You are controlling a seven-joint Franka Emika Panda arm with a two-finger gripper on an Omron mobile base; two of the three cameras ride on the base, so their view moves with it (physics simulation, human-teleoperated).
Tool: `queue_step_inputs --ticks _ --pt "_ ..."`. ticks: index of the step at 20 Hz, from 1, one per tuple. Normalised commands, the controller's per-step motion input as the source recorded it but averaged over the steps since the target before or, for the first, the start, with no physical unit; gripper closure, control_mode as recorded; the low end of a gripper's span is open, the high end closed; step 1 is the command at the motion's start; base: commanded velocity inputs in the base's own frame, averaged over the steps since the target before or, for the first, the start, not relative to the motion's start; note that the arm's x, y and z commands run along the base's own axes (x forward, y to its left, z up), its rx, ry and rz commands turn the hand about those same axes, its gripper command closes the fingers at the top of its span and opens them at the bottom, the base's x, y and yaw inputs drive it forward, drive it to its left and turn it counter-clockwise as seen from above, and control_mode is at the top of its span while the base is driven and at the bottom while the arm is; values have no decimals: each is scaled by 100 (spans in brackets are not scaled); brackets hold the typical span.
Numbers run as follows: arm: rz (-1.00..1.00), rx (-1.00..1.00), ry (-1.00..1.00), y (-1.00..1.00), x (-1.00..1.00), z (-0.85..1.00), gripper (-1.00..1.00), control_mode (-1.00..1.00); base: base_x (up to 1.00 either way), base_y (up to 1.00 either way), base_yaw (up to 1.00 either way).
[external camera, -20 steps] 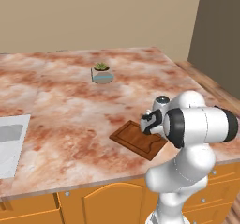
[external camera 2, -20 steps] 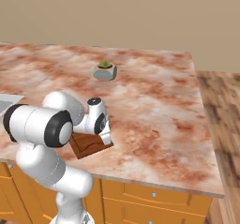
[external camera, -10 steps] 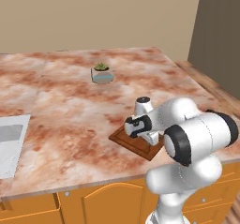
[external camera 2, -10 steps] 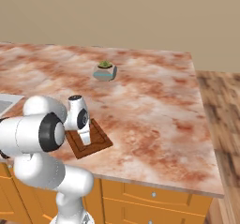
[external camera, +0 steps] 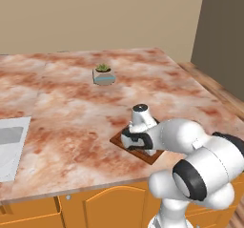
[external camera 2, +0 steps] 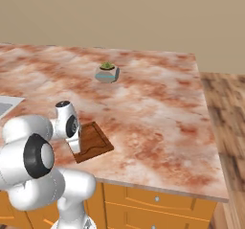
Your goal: Move the cutting board and knife to the sink. Then move spray from the cabinet to the counter.
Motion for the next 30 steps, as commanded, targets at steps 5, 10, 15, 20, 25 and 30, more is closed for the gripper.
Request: queue_step_inputs --ticks 5,10,15,20,25,30 --pt "1 0 14 -82 60 58 -100 -100 0 0 0" --pt "7 23 30 -99 98 -17 -100 -100 0 0 0" --pt "21 19 11 -47 87 -24 -100 -100 0 0 0" --pt "18 4 0 2 45 -2 -100 -100 0 0 0" --pt "9 0 0 14 3 -3 -100 -100 0 0 0" --pt "1 0 -16 43 -63 -24 -100 -100 0 0 0"
